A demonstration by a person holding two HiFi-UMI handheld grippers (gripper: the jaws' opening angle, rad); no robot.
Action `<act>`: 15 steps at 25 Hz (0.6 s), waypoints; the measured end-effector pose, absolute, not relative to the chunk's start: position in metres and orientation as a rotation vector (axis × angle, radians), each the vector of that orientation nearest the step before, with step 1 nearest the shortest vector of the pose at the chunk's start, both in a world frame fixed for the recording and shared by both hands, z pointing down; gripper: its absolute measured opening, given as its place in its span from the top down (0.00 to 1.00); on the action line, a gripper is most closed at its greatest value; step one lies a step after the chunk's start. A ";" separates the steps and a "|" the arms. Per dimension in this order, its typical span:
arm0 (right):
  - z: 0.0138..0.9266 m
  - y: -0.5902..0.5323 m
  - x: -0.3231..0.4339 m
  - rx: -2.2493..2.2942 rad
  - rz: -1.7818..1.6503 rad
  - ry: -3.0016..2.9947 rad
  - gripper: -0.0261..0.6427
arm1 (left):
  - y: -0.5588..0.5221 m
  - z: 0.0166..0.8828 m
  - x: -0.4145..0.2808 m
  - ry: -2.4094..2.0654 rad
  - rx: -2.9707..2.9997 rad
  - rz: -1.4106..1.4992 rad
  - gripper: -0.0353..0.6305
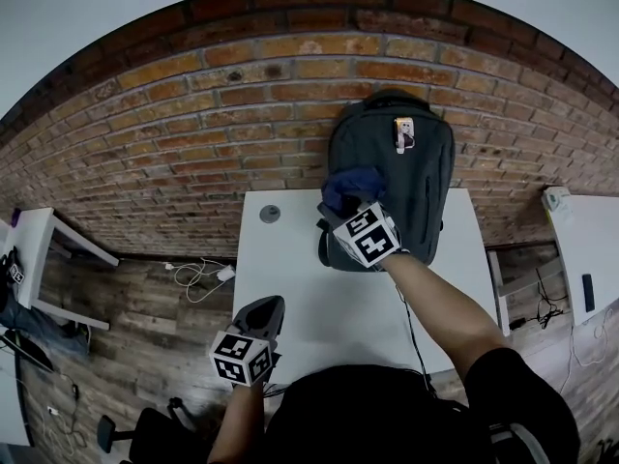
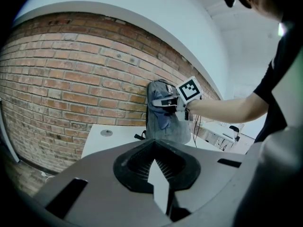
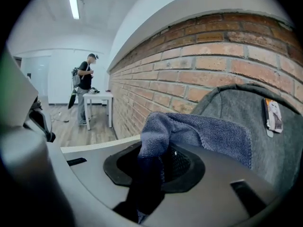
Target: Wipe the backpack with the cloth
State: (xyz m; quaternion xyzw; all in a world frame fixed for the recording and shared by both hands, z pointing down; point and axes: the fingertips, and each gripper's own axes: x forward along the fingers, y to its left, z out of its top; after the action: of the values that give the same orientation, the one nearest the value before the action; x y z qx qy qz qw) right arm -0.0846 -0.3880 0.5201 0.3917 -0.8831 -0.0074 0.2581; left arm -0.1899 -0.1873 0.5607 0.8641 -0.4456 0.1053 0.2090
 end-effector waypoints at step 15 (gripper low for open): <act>0.615 -0.310 -0.094 1.092 0.357 -2.327 0.81 | -0.186 0.561 -0.191 -1.243 2.402 0.288 0.95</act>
State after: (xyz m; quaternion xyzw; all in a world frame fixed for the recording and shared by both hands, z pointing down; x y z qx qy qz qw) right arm -0.0939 -0.3098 0.6151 0.4051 -0.8634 0.1326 0.2701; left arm -0.1914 -0.1865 0.5613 0.8637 -0.4468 0.1034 0.2092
